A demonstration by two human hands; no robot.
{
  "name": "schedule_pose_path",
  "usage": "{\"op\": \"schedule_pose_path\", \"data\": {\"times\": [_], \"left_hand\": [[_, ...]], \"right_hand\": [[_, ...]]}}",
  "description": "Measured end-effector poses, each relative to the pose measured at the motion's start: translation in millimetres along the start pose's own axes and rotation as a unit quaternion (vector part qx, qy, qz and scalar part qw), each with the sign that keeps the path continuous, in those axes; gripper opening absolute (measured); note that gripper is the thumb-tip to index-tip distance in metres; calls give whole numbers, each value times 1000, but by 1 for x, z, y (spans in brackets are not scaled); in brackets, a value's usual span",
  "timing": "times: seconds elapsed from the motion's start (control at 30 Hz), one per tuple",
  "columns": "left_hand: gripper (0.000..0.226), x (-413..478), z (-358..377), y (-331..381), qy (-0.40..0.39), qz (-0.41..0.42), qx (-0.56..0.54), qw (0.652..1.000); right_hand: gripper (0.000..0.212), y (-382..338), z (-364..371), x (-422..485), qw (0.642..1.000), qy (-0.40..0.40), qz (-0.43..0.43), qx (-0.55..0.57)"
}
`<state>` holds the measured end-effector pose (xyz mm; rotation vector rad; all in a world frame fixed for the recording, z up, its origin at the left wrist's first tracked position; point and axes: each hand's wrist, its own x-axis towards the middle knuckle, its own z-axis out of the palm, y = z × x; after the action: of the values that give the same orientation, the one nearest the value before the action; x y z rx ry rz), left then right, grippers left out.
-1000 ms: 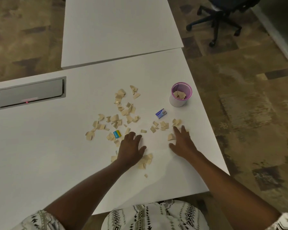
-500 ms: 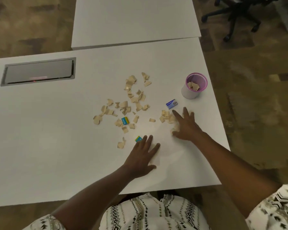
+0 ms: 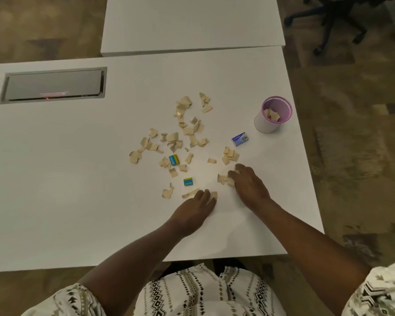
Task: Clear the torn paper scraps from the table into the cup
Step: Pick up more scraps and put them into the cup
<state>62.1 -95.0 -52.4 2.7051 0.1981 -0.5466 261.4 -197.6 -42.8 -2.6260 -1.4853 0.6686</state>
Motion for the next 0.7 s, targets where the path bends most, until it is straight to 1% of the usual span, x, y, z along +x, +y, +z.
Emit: {"op": "schedule_pose_path", "data": {"times": [0.07, 0.13, 0.23, 0.3, 0.4, 0.47, 0.57, 0.63, 0.7], "left_hand": [[58, 5, -7, -1, 30, 6, 0, 1000], [52, 9, -8, -4, 41, 10, 5, 999], [43, 14, -11, -4, 41, -6, -1, 999], [41, 16, -15, -3, 46, -20, -10, 999], [41, 22, -19, -2, 68, -53, -44, 995], [38, 25, -24, -1, 86, -79, -69, 991], [34, 33, -32, -1, 144, -127, -119, 974], [32, 39, -40, 0, 192, -165, -167, 953], [30, 46, -50, 0, 232, -206, -224, 924]], "right_hand": [[33, -3, 0, 3, 1000, 16, 1, -10], [32, -1, 2, 5, 999, 22, -17, -24], [30, 0, 0, 8, 999, 24, -10, -21], [29, -2, -2, 9, 999, 32, -16, -17], [27, -1, -6, 12, 999, 48, -11, 21], [25, 0, -10, 13, 995, 61, 15, 72], [21, 2, -15, 15, 985, 82, 51, 145], [16, 1, -20, 17, 975, 94, 80, 186], [12, 2, -27, 20, 965, 106, 107, 216]]}}
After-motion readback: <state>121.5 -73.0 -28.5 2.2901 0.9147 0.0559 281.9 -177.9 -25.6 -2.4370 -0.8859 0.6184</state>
